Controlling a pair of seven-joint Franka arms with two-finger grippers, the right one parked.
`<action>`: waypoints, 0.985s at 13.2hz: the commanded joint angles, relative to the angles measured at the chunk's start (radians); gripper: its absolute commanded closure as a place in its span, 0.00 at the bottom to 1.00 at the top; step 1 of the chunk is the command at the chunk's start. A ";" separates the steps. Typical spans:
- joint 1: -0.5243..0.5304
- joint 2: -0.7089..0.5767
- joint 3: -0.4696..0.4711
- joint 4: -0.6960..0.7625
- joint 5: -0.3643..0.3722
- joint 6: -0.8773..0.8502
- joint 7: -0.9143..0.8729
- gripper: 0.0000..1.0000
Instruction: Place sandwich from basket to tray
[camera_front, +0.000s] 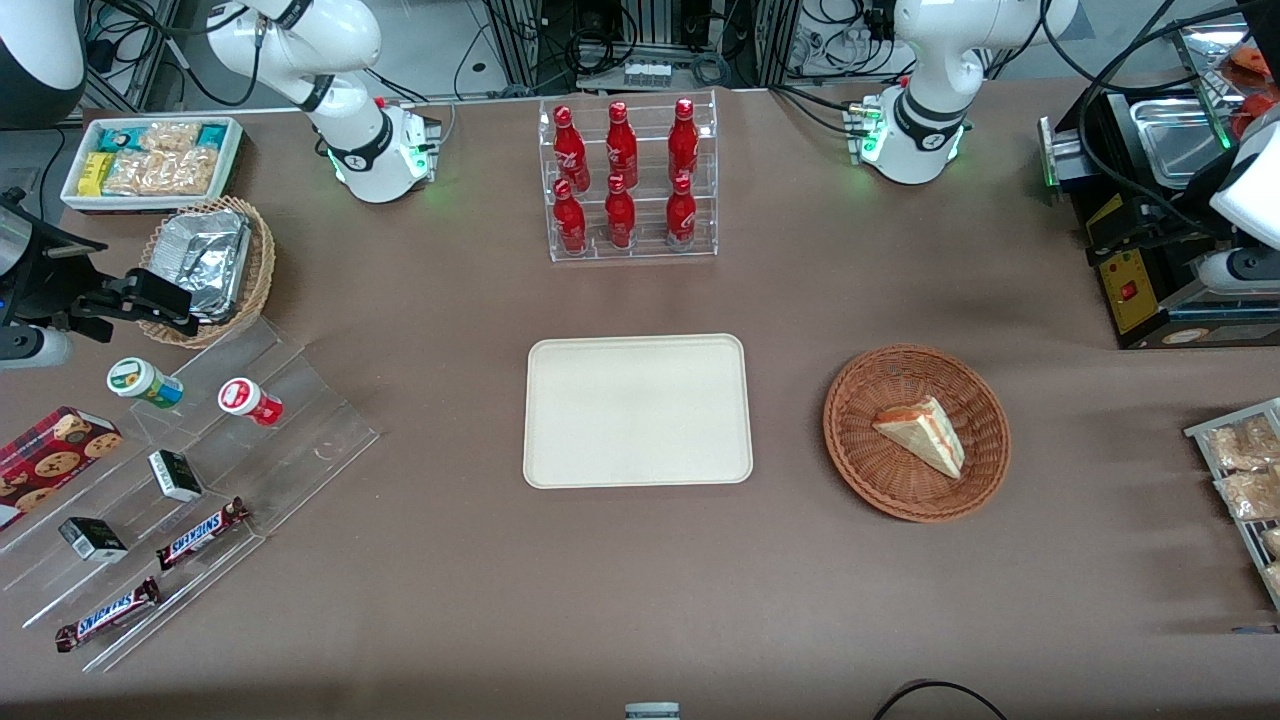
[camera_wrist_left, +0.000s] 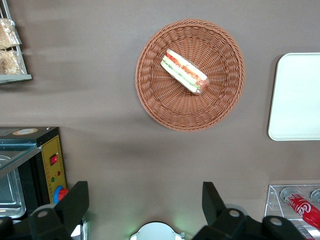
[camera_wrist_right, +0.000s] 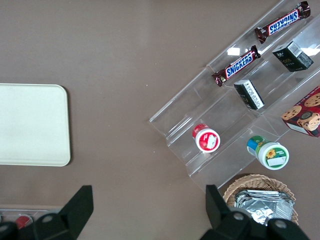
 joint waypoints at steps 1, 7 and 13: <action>0.008 0.011 -0.009 0.022 0.003 0.001 0.004 0.00; 0.008 0.131 -0.003 0.016 0.021 0.079 -0.144 0.00; 0.004 0.281 0.012 0.008 0.023 0.219 -0.455 0.00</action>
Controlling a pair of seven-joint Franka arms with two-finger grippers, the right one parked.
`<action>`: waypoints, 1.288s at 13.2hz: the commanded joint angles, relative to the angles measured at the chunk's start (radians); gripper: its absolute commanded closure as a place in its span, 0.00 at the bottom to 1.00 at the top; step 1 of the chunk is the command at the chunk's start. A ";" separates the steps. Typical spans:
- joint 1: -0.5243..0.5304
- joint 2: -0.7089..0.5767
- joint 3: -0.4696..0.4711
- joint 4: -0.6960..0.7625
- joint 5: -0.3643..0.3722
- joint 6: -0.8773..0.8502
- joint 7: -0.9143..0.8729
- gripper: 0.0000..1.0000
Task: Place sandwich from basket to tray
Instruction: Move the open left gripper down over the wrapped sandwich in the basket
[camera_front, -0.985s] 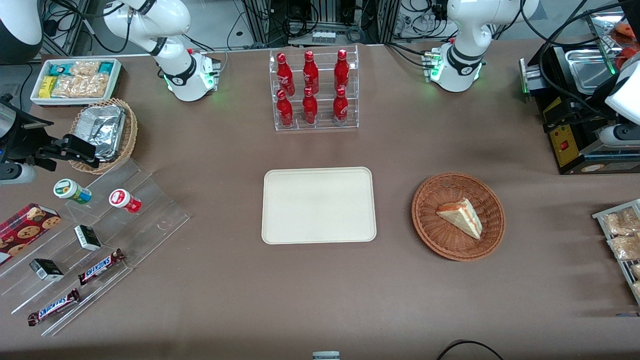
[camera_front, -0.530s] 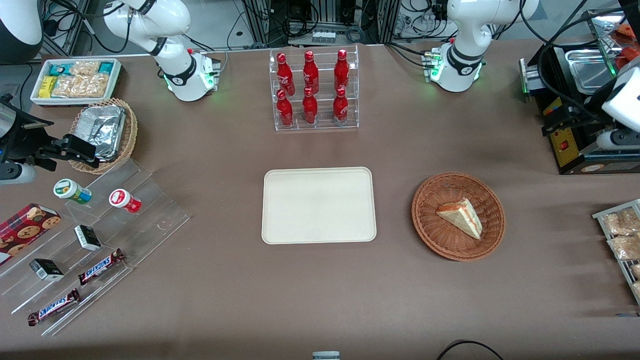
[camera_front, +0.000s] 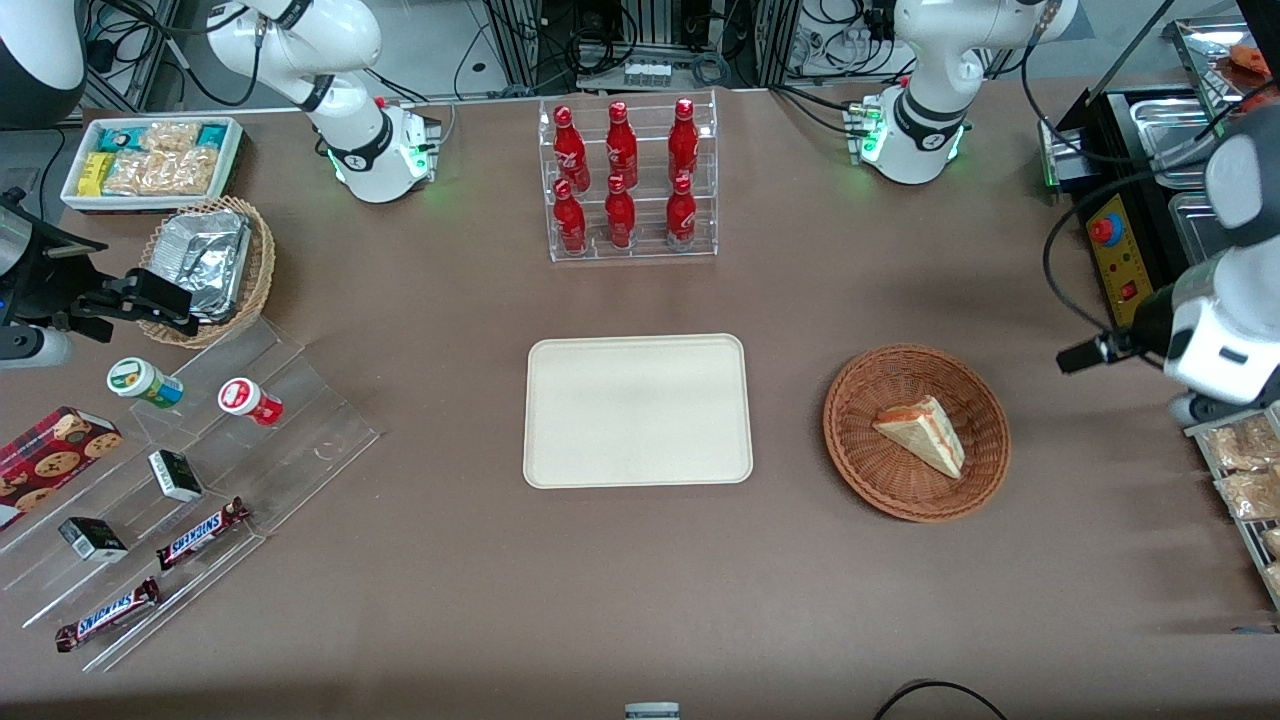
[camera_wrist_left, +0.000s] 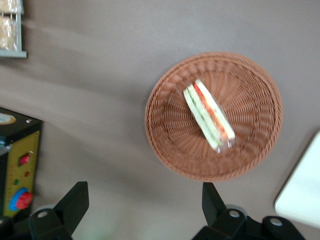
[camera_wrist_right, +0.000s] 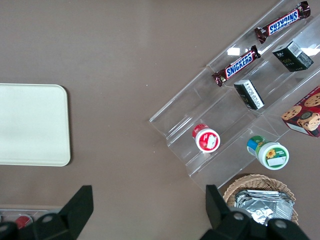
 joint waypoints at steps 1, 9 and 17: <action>-0.006 0.030 -0.003 -0.014 0.009 0.059 -0.171 0.00; -0.126 0.132 -0.010 -0.140 -0.027 0.371 -0.638 0.00; -0.163 0.154 -0.008 -0.283 -0.018 0.567 -0.698 0.00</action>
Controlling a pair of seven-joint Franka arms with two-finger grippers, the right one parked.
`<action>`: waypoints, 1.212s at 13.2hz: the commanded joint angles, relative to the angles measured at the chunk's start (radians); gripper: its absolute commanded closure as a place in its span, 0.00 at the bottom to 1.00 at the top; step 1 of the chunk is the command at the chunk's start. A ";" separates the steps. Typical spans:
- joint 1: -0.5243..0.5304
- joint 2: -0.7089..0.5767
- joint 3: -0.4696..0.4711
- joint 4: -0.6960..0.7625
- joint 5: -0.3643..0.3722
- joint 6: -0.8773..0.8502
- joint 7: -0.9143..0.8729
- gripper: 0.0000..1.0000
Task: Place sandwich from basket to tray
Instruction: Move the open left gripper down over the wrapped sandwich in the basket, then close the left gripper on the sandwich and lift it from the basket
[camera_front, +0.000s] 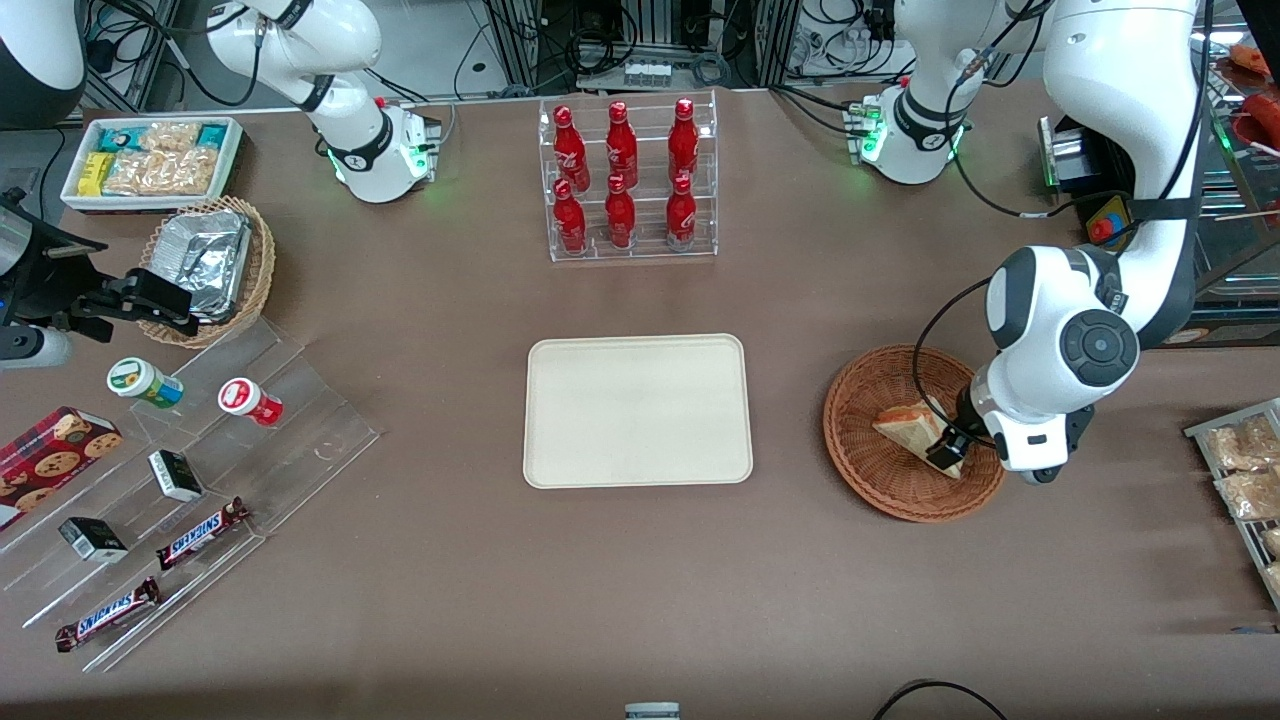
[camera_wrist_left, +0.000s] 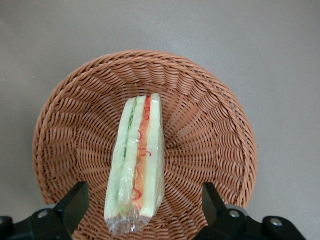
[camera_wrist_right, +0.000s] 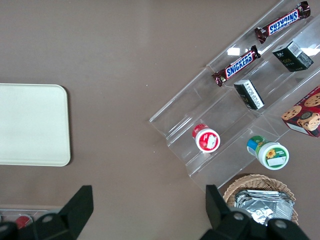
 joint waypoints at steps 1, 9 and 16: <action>-0.005 0.001 0.003 -0.033 0.006 0.051 -0.025 0.00; -0.009 0.047 -0.002 -0.042 0.004 0.062 -0.059 0.00; -0.009 0.052 -0.022 -0.082 0.004 0.118 -0.071 0.01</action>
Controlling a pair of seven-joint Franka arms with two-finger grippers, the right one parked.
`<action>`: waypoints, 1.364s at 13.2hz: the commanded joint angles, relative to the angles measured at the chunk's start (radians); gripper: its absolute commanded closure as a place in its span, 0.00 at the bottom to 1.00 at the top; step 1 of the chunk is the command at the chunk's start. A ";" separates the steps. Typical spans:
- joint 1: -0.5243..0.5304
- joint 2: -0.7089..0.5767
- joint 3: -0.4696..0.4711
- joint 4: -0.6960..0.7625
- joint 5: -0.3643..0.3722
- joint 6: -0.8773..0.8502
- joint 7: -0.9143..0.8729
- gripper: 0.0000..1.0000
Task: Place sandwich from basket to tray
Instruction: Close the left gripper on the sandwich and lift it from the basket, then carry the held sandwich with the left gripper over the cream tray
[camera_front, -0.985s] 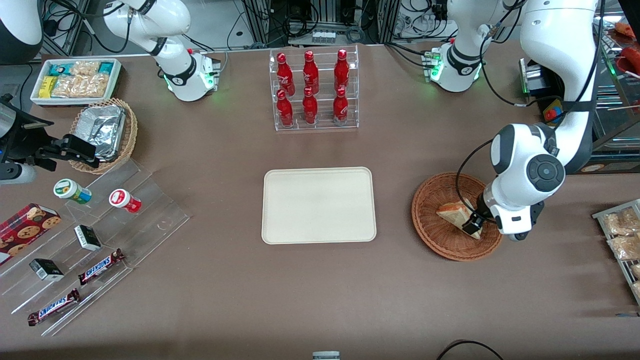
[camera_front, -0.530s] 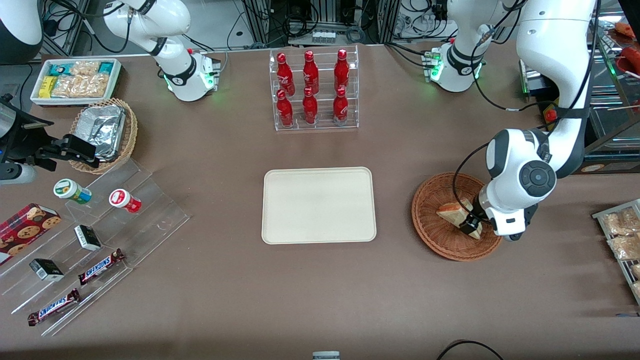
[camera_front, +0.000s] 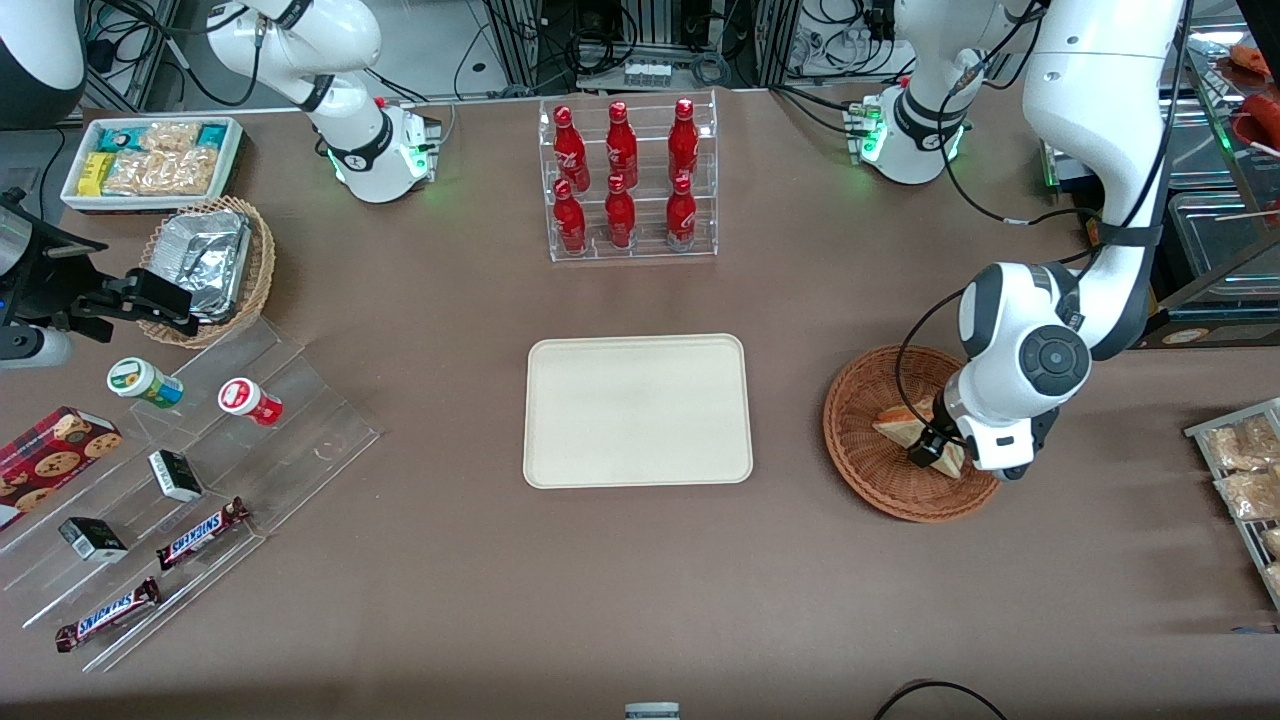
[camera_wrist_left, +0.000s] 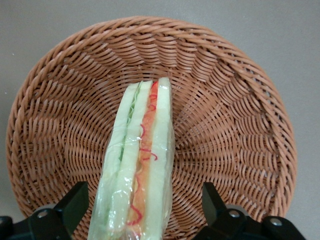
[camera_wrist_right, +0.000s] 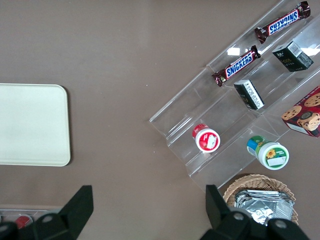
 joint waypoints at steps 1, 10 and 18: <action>-0.007 -0.004 -0.005 -0.018 0.003 0.025 -0.027 0.10; -0.005 -0.045 -0.007 0.095 0.019 -0.180 0.011 1.00; -0.005 -0.055 -0.236 0.415 0.049 -0.533 0.099 1.00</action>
